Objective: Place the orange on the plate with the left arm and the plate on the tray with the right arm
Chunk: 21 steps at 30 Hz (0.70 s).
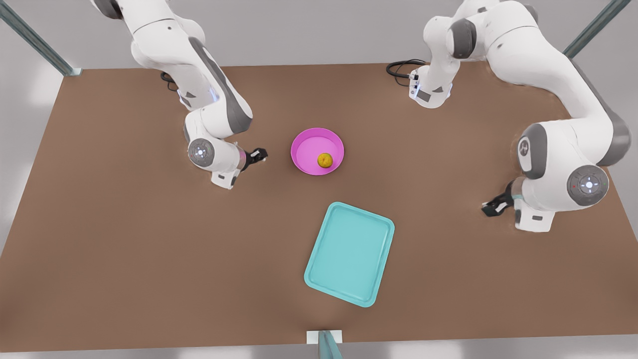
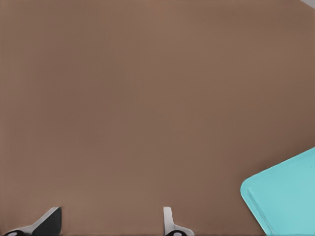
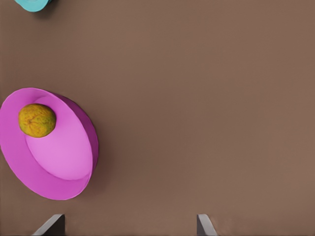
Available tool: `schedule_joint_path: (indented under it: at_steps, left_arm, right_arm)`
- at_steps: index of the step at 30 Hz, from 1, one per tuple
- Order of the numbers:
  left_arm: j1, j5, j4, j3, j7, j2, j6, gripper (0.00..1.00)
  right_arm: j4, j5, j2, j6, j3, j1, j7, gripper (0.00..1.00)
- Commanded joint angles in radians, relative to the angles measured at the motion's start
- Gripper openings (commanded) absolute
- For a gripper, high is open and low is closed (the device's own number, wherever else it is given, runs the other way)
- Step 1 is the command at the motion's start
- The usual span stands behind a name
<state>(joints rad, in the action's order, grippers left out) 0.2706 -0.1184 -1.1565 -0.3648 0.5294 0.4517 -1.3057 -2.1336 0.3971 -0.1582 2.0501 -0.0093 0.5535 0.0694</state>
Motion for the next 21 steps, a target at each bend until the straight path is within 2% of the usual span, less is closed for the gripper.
schedule_joint_path:
  at_steps: [1,2,3,4,7,21]
  left_arm:
    - [-0.214,0.225,-0.208,0.311,-0.628,-0.206,-0.125,1.0]
    - [-0.263,0.23,-0.348,0.383,-0.638,-0.318,-0.352,1.0]
    - [-0.257,0.226,-0.364,0.385,-0.634,-0.324,-0.354,1.0]
    - [-0.251,0.224,-0.296,0.391,-0.622,-0.301,-0.231,1.0]
    - [-0.249,0.221,-0.288,0.388,-0.608,-0.298,-0.132,1.0]
    - [-0.258,0.19,-0.264,0.368,-0.615,-0.314,-0.152,1.0]
  right_arm:
    - [-0.049,0.097,-0.027,0.377,0.0,0.082,-0.344,1.0]
    - [-0.049,0.097,-0.047,0.397,0.002,0.082,-0.344,1.0]
    - [-0.066,0.137,-0.05,0.427,0.002,0.095,-0.342,1.0]
    - [-0.081,0.183,-0.058,0.475,0.002,0.126,-0.339,1.0]
    - [-0.111,0.249,-0.13,0.605,0.002,0.235,-0.344,1.0]
    - [-0.123,0.276,-0.195,0.617,0.002,0.333,-0.356,1.0]
